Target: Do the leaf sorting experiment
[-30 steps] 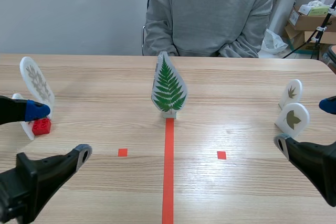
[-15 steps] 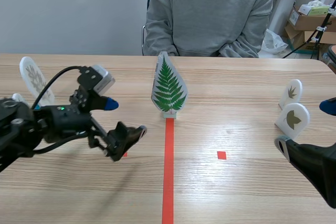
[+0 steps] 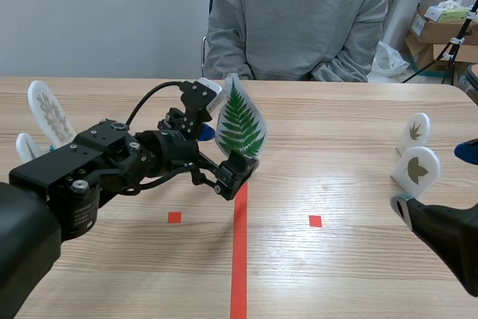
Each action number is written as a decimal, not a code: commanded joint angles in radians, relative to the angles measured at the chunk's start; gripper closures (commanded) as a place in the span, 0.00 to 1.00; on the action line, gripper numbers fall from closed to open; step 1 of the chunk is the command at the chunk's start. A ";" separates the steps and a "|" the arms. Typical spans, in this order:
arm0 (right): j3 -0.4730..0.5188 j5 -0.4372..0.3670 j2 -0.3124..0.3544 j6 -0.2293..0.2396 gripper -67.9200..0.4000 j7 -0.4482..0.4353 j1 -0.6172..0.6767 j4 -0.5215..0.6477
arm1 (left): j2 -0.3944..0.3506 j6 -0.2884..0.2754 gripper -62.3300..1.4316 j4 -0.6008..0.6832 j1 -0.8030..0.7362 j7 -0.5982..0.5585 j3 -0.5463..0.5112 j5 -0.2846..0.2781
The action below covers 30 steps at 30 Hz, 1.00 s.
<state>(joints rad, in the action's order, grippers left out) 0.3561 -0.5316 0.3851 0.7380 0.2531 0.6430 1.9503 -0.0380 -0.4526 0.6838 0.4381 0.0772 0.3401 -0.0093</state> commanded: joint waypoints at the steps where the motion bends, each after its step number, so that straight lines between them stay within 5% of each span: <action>1: 0.001 -0.010 0.003 0.008 0.00 -0.010 -0.011 -0.001 | 0.004 -0.002 0.00 0.029 0.008 -0.014 -0.002 -0.008; 21: 0.001 -0.010 0.003 0.008 0.00 -0.010 -0.011 -0.001 | 0.090 0.024 0.01 0.029 0.008 -0.007 -0.002 -0.008; 25: 0.001 -0.010 0.003 0.008 0.00 -0.010 -0.011 -0.001 | 0.090 0.024 0.27 0.029 0.008 -0.007 -0.002 -0.008; 30: 0.001 -0.010 0.003 0.008 0.00 -0.010 -0.011 -0.001 | 0.090 0.024 0.43 0.029 0.008 -0.010 -0.002 -0.008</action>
<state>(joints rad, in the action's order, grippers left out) 0.3561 -0.5312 0.3851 0.7380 0.2531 0.6430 1.9503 0.0471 -0.4259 0.6865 0.4377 0.0845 0.3401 -0.0082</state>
